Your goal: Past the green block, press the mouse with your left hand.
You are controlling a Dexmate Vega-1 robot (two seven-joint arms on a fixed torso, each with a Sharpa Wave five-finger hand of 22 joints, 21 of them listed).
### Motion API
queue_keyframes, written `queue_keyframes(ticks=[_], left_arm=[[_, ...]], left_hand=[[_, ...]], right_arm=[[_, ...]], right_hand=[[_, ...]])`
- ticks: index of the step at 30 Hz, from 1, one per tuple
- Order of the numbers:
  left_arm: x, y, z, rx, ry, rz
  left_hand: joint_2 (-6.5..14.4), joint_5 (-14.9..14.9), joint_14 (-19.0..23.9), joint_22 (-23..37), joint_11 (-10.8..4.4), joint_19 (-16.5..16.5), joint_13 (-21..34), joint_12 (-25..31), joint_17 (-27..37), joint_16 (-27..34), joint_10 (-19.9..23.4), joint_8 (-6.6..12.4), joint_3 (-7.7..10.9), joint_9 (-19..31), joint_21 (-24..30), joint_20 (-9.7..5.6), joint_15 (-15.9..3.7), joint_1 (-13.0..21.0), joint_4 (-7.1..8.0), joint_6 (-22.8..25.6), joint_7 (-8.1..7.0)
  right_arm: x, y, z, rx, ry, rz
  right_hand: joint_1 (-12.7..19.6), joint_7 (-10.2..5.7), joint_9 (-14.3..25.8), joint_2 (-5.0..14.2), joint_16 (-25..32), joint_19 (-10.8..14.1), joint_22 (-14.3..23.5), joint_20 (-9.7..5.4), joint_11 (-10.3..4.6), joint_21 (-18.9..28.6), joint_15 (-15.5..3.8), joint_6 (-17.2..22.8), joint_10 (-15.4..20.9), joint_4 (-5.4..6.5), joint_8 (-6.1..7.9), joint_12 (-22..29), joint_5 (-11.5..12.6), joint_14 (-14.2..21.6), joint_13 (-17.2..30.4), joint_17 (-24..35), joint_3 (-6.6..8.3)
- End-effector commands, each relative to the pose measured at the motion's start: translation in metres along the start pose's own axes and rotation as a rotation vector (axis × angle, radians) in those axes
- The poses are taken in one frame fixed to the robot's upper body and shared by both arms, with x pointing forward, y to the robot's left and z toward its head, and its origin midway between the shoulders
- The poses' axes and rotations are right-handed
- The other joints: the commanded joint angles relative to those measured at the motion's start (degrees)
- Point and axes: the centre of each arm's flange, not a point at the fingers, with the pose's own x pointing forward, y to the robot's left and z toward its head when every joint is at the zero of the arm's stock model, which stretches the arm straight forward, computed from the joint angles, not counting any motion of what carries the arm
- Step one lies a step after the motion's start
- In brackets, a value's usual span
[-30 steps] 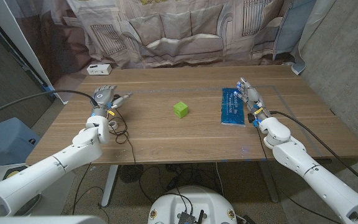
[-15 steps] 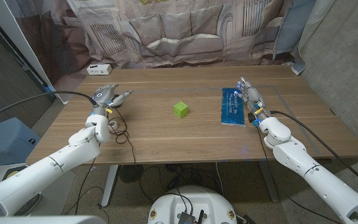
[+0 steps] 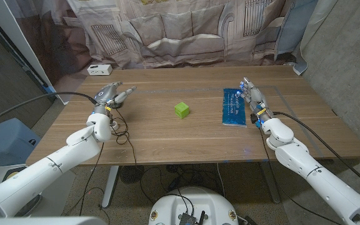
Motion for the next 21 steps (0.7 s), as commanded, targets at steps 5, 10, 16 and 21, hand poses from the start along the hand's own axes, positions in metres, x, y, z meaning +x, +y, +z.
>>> queue_keyframes(ticks=[5, 10, 16, 21], left_arm=[[-0.0041, 0.0088, 0.0079, -0.139, -0.031, 0.003], [-0.0046, 0.0085, 0.0094, -0.153, -0.044, 0.003], [-0.0043, 0.0071, 0.0105, -0.230, -0.054, -0.014], [-0.0029, 0.0064, 0.0154, -0.290, -0.083, -0.032]], left_hand=[[0.13, -0.03, 0.49, 0.12, 0.41, 0.18, 0.25, 0.08, 0.10, 0.48, 0.37, 0.45, 0.01, 0.14, -0.18, 0.17, 0.07, 0.70, -0.36, 0.50, 0.28], [0.17, -0.07, 0.66, 0.12, 0.39, 0.72, 0.24, 0.11, 0.10, 0.50, 0.47, 0.50, 0.01, 0.14, 0.01, 0.20, -0.05, 0.73, -0.40, 0.73, 0.36], [0.26, -0.12, 1.14, 0.15, 0.41, 2.01, 0.23, 0.19, 0.09, 0.61, 0.75, 0.61, 0.03, 0.13, 0.45, 0.01, 0.08, 0.80, -0.48, 1.21, 0.82], [0.35, -0.16, 1.39, 0.16, 0.51, 2.14, 0.22, 0.34, 0.08, 0.64, 1.20, 0.68, 0.08, 0.13, 0.43, 0.00, 0.26, 0.92, -0.57, 1.56, 1.60]], right_arm=[[-0.0075, -0.0039, -0.0034, 0.019, -0.009, -0.012], [-0.0111, -0.0042, -0.0029, 0.015, -0.013, -0.010], [-0.0127, -0.0048, -0.0021, 0.020, -0.016, -0.012], [-0.0119, -0.0041, -0.0006, 0.015, -0.020, -0.007]], right_hand=[[0.24, -0.05, 0.16, 0.46, 0.05, 0.35, 0.17, 0.18, 0.00, -0.23, -0.06, 0.44, 0.60, -0.01, -0.13, -0.06, 0.03, 0.45, 0.10, 0.15, -0.21], [0.25, -0.11, 0.16, 0.45, 0.03, 0.35, 0.17, 0.17, 0.07, -0.23, -0.05, 0.46, 0.67, -0.03, -0.13, -0.04, 0.03, 0.44, 0.10, 0.15, -0.23], [0.26, -0.09, 0.16, 0.43, 0.09, 0.42, 0.17, 0.16, 0.13, -0.21, -0.16, 0.46, 0.71, -0.05, -0.13, -0.04, 0.03, 0.60, 0.10, 0.14, -0.26], [0.25, -0.09, 0.16, 0.48, 0.09, 0.48, 0.17, 0.15, 0.09, -0.20, -0.16, 0.43, 0.76, -0.04, -0.15, -0.03, 0.03, 0.61, 0.10, 0.15, -0.26]])
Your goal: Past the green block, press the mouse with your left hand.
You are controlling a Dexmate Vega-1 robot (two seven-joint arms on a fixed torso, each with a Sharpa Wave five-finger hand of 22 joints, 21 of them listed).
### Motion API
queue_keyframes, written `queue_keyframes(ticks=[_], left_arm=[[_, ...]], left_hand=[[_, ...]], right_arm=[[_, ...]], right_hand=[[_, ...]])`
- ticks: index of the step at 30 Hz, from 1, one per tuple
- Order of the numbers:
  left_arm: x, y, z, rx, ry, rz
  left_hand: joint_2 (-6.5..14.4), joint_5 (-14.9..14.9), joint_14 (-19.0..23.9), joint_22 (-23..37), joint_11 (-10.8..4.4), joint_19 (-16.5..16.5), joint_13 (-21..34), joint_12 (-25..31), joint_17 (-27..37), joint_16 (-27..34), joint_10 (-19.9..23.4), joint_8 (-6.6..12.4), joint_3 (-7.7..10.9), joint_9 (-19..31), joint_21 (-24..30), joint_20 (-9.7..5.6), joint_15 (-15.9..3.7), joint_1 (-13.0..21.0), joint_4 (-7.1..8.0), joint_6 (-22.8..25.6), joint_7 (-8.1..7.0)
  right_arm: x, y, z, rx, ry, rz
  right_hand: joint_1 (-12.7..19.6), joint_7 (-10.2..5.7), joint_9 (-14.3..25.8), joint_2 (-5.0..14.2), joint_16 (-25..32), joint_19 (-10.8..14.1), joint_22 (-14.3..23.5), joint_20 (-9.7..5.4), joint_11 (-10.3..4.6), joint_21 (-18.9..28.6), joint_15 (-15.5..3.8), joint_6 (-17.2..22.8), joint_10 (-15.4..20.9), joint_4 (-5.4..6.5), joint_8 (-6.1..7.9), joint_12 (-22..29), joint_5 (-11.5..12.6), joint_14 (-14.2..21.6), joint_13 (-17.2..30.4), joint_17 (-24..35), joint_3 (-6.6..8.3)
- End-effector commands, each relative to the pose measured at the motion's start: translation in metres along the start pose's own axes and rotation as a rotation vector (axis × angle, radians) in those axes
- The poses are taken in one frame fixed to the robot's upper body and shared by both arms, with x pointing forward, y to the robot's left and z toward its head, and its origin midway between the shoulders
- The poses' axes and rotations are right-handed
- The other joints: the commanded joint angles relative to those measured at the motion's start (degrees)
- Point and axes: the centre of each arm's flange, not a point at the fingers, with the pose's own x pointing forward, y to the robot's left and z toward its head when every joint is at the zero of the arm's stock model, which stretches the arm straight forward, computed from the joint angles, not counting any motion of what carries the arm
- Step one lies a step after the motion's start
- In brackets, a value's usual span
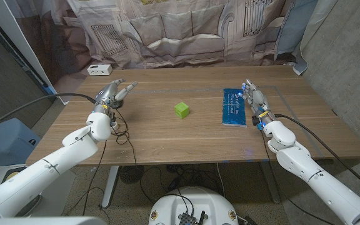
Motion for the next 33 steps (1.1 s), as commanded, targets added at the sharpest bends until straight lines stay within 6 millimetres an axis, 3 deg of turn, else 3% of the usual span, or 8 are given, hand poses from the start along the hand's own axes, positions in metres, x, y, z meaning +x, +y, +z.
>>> queue_keyframes(ticks=[1, 33], left_arm=[[0.002, -0.002, 0.006, -0.131, -0.043, -0.037], [0.009, -0.008, 0.019, -0.435, -0.133, -0.126]], left_hand=[[0.06, -0.16, 0.57, 0.16, -0.05, 0.68, 0.22, 0.35, 0.08, 0.24, 0.69, 0.23, 0.33, 0.12, 0.19, -0.02, 0.05, 0.63, -0.34, 0.64, 0.68], [1.60, -0.25, 0.81, 0.14, 0.32, -0.02, 0.18, 0.17, 0.04, -0.01, 0.71, -0.08, 1.41, 0.12, -0.34, -0.42, 0.31, 2.20, -1.11, 0.50, 1.15]], right_arm=[[-0.002, 0.000, 0.002, 0.000, -0.009, 0.003], [-0.007, -0.006, 0.006, 0.004, -0.030, -0.013]], right_hand=[[0.25, -0.08, 0.16, 0.48, 0.10, 0.48, 0.17, 0.17, 0.10, -0.20, 0.05, 0.46, 0.75, -0.04, -0.14, -0.03, 0.03, 0.43, 0.10, 0.15, -0.27], [0.22, -0.08, 0.16, 0.53, 0.12, 0.59, 0.17, 0.05, 0.12, -0.21, -0.05, 0.48, 0.84, -0.04, -0.14, -0.05, 0.04, 0.57, 0.10, 0.15, -0.38]])
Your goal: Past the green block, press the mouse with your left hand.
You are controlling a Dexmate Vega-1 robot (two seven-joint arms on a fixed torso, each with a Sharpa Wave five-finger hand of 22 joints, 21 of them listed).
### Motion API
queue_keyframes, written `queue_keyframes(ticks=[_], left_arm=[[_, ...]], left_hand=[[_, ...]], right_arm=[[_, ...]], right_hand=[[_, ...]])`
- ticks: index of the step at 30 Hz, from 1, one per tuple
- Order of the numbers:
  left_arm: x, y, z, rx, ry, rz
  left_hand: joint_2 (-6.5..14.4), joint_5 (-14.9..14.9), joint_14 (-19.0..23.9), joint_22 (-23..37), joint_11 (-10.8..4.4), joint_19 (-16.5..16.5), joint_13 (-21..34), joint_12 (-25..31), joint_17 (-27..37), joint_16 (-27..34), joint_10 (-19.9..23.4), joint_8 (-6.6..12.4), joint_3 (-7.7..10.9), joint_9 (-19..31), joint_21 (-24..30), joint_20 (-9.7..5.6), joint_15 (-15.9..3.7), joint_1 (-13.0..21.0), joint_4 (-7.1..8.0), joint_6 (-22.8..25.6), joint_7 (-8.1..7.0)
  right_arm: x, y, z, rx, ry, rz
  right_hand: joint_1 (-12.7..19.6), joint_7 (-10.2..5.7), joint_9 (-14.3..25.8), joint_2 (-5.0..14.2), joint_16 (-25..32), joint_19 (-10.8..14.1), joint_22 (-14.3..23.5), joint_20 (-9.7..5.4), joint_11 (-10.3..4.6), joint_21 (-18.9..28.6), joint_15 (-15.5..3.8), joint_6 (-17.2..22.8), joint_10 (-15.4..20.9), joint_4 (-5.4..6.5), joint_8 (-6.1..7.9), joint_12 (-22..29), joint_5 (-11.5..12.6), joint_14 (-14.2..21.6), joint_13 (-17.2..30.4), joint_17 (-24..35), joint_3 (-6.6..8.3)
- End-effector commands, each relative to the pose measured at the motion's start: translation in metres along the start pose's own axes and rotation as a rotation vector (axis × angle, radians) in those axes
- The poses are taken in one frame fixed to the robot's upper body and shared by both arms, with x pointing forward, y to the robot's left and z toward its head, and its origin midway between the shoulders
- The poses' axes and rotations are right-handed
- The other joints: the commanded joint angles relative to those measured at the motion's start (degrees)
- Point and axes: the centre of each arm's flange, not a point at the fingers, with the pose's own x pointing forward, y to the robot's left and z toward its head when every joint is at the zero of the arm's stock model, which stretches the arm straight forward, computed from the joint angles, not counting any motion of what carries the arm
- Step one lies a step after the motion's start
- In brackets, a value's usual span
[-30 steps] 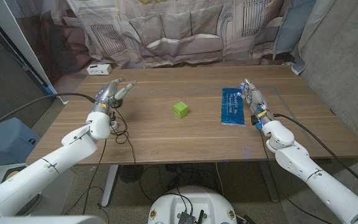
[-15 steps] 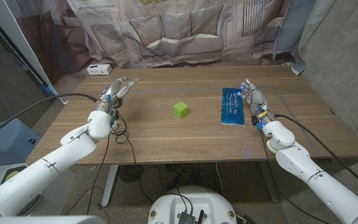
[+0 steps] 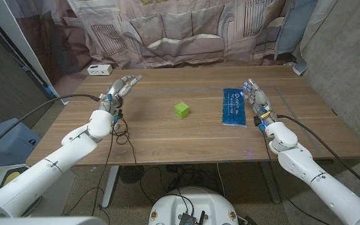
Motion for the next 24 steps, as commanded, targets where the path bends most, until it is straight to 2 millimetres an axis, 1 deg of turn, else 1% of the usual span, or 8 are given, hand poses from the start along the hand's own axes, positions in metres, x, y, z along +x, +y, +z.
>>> queue_keyframes(ticks=[1, 4, 11, 19, 21, 22, 24], left_arm=[[0.001, -0.002, 0.002, -0.170, -0.029, -0.059], [0.001, -0.002, 0.001, -0.254, -0.047, -0.090], [-0.001, 0.000, 0.008, -0.297, -0.067, -0.104], [-0.003, -0.009, 0.010, -0.373, -0.085, -0.125], [-0.004, -0.013, 0.010, -0.408, -0.089, -0.133], [-0.004, -0.017, 0.009, -0.460, -0.097, -0.153], [-0.003, -0.019, 0.008, -0.479, -0.103, -0.171]], left_hand=[[0.26, -0.25, -0.01, 0.14, 0.05, 0.12, 0.18, 0.18, 0.18, -0.02, 0.03, -0.09, 0.53, 0.11, -0.09, -0.27, 0.13, 0.87, -0.24, -0.23, 0.28], [0.37, -0.28, -0.03, 0.14, 0.13, 0.03, 0.17, 0.16, 0.18, -0.04, 0.01, -0.12, 0.62, 0.11, -0.14, -0.21, 0.20, 1.00, -0.31, -0.29, 0.42], [0.61, -0.33, -0.26, 0.14, 0.28, -0.17, 0.16, 0.04, 0.17, -0.16, -0.19, -0.29, 0.84, 0.10, -0.24, -0.18, 0.33, 1.34, -0.51, -0.70, 0.81], [0.74, -0.41, -0.56, 0.14, 0.23, -0.48, 0.15, -0.06, 0.17, -0.28, -0.36, -0.54, 0.98, 0.09, -0.37, -0.30, 0.29, 1.58, -0.68, -1.37, 1.14], [0.76, -0.43, -0.66, 0.14, 0.18, -0.53, 0.15, -0.07, 0.17, -0.32, -0.40, -0.56, 1.00, 0.08, -0.39, -0.31, 0.28, 1.62, -0.71, -1.45, 1.08], [0.76, -0.44, -0.70, 0.14, 0.16, -0.55, 0.15, -0.06, 0.17, -0.33, -0.37, -0.58, 1.01, 0.08, -0.40, -0.30, 0.30, 1.64, -0.73, -1.50, 1.15], [0.77, -0.46, -0.71, 0.14, 0.17, -0.53, 0.15, -0.13, 0.17, -0.33, -0.51, -0.58, 1.03, 0.08, -0.39, -0.35, 0.28, 1.67, -0.76, -1.54, 1.21]], right_arm=[[-0.001, -0.003, 0.003, -0.006, -0.005, 0.003], [-0.001, -0.005, 0.005, -0.021, -0.003, 0.008], [-0.006, -0.010, 0.009, -0.019, -0.011, 0.001], [-0.006, -0.013, 0.016, -0.047, -0.007, 0.022], [-0.006, -0.013, 0.018, -0.048, -0.016, 0.026], [-0.006, -0.013, 0.018, -0.044, -0.022, 0.025], [-0.006, -0.013, 0.018, -0.044, -0.028, 0.029]], right_hand=[[0.22, -0.04, 0.16, 0.53, 0.12, 0.59, 0.17, 0.07, -0.14, -0.21, 0.15, 0.49, 0.53, -0.21, -0.14, -0.05, 0.04, 0.37, 0.10, 0.15, -0.22], [0.22, -0.05, 0.16, 0.54, 0.12, 0.60, 0.17, 0.06, -0.18, -0.21, 0.18, 0.54, 0.55, -0.21, -0.12, -0.05, 0.04, 0.38, 0.10, 0.15, -0.23], [0.19, -0.05, 0.16, 0.53, 0.11, 0.63, 0.17, 0.08, -0.20, -0.21, 0.18, 0.54, 0.52, -0.20, -0.13, -0.07, 0.04, 0.38, 0.10, 0.16, -0.27], [0.17, -0.05, 0.16, 0.51, 0.10, 0.59, 0.17, 0.12, -0.15, -0.24, 0.26, 0.57, 0.59, -0.21, -0.12, -0.05, 0.04, 0.39, 0.10, 0.16, -0.31], [0.16, -0.01, 0.16, 0.52, 0.11, 0.60, 0.17, 0.11, -0.17, -0.24, 0.22, 0.56, 0.57, -0.20, -0.13, -0.06, 0.04, 0.40, 0.10, 0.16, -0.32], [0.15, -0.02, 0.16, 0.52, 0.11, 0.62, 0.17, 0.09, -0.15, -0.23, 0.23, 0.57, 0.54, -0.19, -0.12, -0.08, 0.04, 0.40, 0.10, 0.16, -0.33], [0.14, 0.00, 0.16, 0.52, 0.10, 0.63, 0.17, 0.02, -0.13, -0.23, 0.20, 0.56, 0.56, -0.19, -0.13, -0.07, 0.04, 0.39, 0.10, 0.17, -0.34]])
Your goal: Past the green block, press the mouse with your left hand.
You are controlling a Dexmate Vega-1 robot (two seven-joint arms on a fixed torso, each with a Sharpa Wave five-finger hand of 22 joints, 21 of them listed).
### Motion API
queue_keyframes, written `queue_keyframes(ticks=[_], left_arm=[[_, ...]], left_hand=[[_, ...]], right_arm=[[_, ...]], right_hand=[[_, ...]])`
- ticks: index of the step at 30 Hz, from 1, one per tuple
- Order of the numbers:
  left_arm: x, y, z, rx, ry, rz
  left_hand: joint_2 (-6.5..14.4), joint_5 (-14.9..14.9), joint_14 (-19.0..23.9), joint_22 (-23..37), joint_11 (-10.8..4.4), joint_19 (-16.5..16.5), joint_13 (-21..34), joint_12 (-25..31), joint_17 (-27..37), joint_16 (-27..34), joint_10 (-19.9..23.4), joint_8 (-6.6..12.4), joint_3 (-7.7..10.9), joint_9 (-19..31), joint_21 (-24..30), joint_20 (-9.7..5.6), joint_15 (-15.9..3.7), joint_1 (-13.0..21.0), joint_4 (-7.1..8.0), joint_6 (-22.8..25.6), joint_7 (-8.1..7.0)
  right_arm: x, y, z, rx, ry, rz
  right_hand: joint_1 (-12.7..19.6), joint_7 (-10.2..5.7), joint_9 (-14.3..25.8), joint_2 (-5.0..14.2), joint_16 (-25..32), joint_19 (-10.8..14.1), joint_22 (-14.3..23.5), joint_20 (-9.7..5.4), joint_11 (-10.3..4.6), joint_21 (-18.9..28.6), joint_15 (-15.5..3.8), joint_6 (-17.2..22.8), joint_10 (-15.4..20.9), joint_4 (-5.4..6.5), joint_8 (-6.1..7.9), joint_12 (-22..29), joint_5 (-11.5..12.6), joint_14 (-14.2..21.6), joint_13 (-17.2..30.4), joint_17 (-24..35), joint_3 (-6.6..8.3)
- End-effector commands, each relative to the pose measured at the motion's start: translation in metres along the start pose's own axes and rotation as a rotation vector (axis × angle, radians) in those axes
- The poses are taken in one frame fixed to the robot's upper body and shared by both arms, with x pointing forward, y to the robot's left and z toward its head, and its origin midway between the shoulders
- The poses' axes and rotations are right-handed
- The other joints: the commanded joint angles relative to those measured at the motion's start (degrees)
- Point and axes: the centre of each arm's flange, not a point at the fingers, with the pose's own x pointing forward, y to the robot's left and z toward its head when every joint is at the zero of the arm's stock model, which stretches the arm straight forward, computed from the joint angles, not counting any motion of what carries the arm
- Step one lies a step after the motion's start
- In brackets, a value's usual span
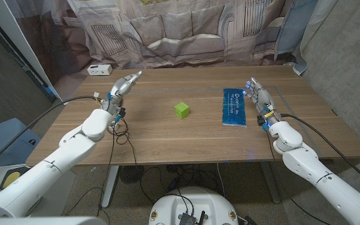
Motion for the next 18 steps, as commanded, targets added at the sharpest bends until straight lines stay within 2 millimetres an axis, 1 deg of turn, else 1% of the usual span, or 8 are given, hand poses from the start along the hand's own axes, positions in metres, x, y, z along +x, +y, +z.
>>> queue_keyframes(ticks=[1, 5, 9, 18], left_arm=[[0.000, -0.018, -0.006, -0.198, -0.038, -0.069], [0.002, -0.026, -0.009, -0.245, -0.052, -0.088], [0.002, -0.033, -0.012, -0.280, -0.063, -0.092], [0.008, -0.047, -0.019, -0.350, -0.051, -0.095]], left_hand=[[-0.13, -0.14, -0.49, 0.14, -0.03, -0.14, 0.15, -0.14, 0.17, -0.11, -0.31, -0.08, 0.33, 0.08, -0.08, 0.01, 0.13, 0.78, -0.08, -0.30, 0.10], [-0.10, -0.19, -0.87, 0.15, 0.00, -0.29, 0.14, -0.26, 0.17, -0.24, -0.58, -0.15, 0.37, 0.07, -0.13, -0.11, 0.32, 0.84, -0.15, -0.56, 0.30], [-0.09, -0.23, -1.03, 0.15, 0.09, -0.43, 0.14, -0.31, 0.18, -0.27, -0.70, -0.15, 0.39, 0.06, -0.18, -0.21, 0.42, 0.88, -0.20, -0.63, 0.47], [-0.10, -0.30, -1.10, 0.15, 0.08, -0.58, 0.14, -0.29, 0.19, -0.24, -0.63, -0.10, 0.40, 0.05, -0.22, -0.29, 0.40, 0.91, -0.28, -0.63, 0.58]], right_arm=[[-0.001, -0.002, 0.006, 0.005, -0.022, 0.014], [-0.001, -0.001, 0.004, 0.011, -0.036, 0.003], [0.000, 0.000, 0.002, 0.018, -0.047, 0.015], [0.005, 0.001, 0.000, 0.022, -0.041, 0.040]], right_hand=[[0.14, 0.00, 0.16, 0.53, 0.11, 0.64, 0.17, 0.01, -0.12, 0.02, 0.17, 0.57, 0.55, 0.04, -0.13, -0.08, 0.04, 0.41, 0.10, 0.17, -0.12], [0.16, 0.04, 0.16, 0.52, 0.10, 0.70, 0.16, -0.05, 0.00, 0.03, 0.19, 0.56, 0.55, 0.02, -0.13, -0.08, 0.05, 0.40, 0.10, 0.16, -0.13], [0.17, 0.21, 0.17, 0.50, -0.07, 0.45, 0.16, -0.23, 0.04, -0.08, 0.09, 1.57, 0.54, 0.00, 0.24, -0.09, 0.05, 0.01, 0.10, 0.15, -0.17], [0.18, 0.12, 0.18, 0.34, -0.14, 0.39, 0.16, -0.24, -0.08, -0.10, 0.09, 1.74, 0.55, -0.06, 0.26, -0.09, 0.04, -0.12, 0.11, 0.13, -0.25]])
